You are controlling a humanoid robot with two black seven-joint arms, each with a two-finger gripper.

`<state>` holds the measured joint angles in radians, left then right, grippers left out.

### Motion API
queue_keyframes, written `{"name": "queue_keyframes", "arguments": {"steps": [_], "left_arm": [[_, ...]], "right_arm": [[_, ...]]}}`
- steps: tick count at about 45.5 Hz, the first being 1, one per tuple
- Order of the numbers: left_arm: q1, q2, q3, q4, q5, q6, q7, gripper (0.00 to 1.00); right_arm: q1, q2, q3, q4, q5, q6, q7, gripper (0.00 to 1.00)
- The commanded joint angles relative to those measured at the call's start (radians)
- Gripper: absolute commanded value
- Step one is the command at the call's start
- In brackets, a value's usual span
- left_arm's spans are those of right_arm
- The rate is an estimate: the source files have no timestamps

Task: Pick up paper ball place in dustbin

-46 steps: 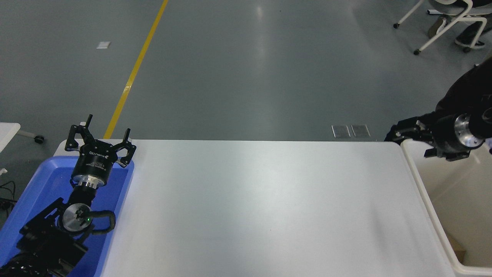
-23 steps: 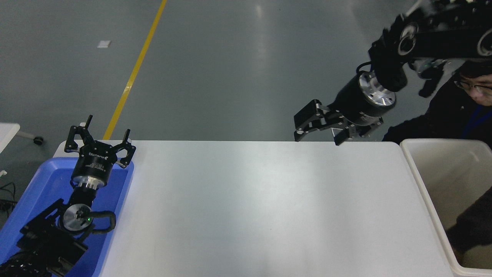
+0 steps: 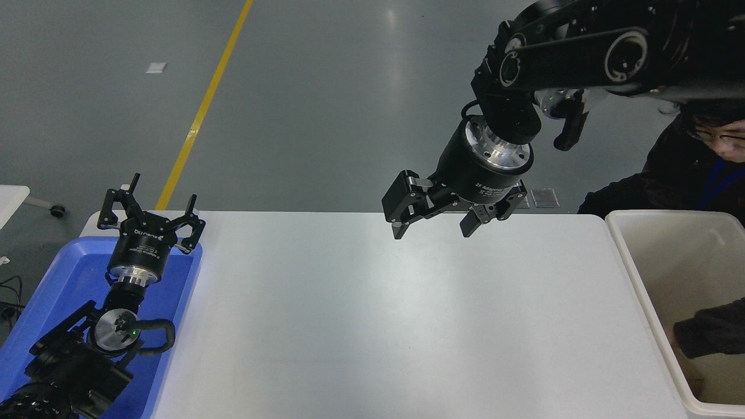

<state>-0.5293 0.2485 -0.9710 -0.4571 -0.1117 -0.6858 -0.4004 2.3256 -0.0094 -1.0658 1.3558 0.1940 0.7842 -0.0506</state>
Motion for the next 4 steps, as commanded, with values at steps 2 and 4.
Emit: {"name": "queue_keyframes", "arguments": {"steps": [2,4], "left_arm": [[0.000,0.000,0.000,0.000,0.000,0.000,0.000,1.00],[0.000,0.000,0.000,0.000,0.001,0.000,0.000,1.00]], "right_arm": [[0.006,0.009,-0.040,0.023,0.002,0.001,0.000,1.00],[0.006,0.009,-0.048,0.025,0.004,0.001,0.000,1.00]]}}
